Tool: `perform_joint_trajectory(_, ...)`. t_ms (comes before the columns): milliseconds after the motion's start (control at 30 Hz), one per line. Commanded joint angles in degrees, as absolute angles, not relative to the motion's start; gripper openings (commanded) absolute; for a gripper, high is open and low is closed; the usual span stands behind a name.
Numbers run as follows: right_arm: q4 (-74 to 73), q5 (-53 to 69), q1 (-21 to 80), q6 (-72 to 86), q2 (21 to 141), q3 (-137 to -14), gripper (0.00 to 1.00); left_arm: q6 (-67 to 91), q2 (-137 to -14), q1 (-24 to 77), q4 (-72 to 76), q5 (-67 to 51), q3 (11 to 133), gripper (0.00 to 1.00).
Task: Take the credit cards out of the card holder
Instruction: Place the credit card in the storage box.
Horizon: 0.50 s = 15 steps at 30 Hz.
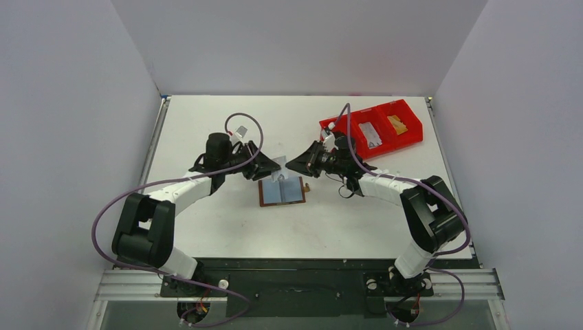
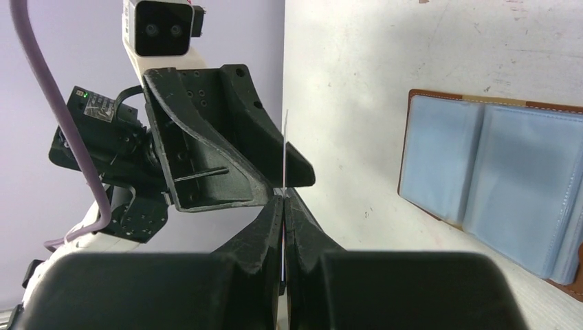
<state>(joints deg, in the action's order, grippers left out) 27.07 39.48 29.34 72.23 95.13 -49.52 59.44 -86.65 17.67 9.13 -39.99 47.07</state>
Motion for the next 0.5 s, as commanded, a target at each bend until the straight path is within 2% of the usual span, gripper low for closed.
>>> perform_joint_trajectory(0,31.06,40.29,29.83,72.58,93.3,-50.7,0.0,62.94,-84.0,17.18,16.49,-43.17,46.25,0.27)
perform_joint_trajectory(100,29.62,40.0,30.08,71.58,92.86,-50.92,0.0,63.95,-84.01,17.14,18.04,-43.74,45.63,0.05)
perform_joint_trajectory(133,28.94,39.82,30.12,71.09,92.7,-51.09,0.03,64.44,-83.98,17.14,18.77,-43.84,45.49,0.01)
perform_joint_trajectory(167,28.75,39.73,30.2,70.92,92.43,-51.12,0.09,64.83,-83.96,17.14,19.41,-44.05,45.19,0.0)
perform_joint_trajectory(200,28.5,39.55,30.26,70.62,92.27,-51.15,0.23,65.71,-83.87,17.14,20.37,-44.17,44.96,0.0)
perform_joint_trajectory(300,28.57,39.47,30.35,70.49,91.64,-51.11,0.46,68.0,-83.57,17.06,23.27,-44.45,43.88,0.0)
perform_joint_trajectory(367,29.0,39.65,30.57,70.6,91.42,-50.95,0.49,70.55,-83.54,17.05,26.83,-44.6,42.9,0.0)
perform_joint_trajectory(467,31.08,39.8,31.1,71.88,91.4,-50.55,0.5,74.65,-83.98,17.05,32.23,-44.75,41.91,0.0)
